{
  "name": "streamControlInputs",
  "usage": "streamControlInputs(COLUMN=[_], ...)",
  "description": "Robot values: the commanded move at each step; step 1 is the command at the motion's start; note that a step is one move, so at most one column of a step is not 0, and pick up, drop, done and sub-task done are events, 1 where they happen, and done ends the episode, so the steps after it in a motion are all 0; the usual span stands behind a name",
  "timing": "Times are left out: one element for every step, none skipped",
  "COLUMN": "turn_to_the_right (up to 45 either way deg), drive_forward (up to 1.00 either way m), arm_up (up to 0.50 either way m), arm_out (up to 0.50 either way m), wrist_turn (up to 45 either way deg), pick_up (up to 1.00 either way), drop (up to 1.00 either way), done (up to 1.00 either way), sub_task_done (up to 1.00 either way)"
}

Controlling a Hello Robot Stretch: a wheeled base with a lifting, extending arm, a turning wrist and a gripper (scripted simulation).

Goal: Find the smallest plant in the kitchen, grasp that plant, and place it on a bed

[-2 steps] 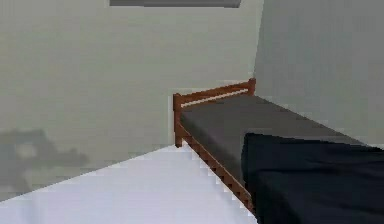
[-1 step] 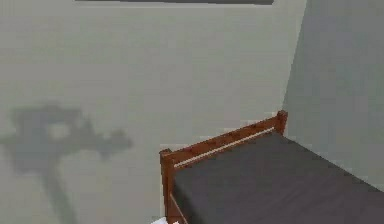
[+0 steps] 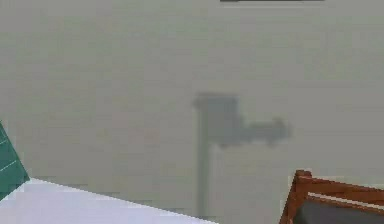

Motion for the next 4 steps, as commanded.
streamControlInputs(turn_to_the_right=[-45.0,-45.0,-6.0,45.0], drive_forward=[0.00,0.00,0.00,0.00], arm_up=[0.00,0.00,0.00,0.00], arm_out=[0.00,0.00,0.00,0.00], wrist_turn=[0.0,0.0,0.0,0.0], pick_up=[0.00,0.00,0.00,0.00], drop=[0.00,0.00,0.00,0.00], done=[0.00,0.00,0.00,0.00], sub_task_done=[0.00,0.00,0.00,0.00])
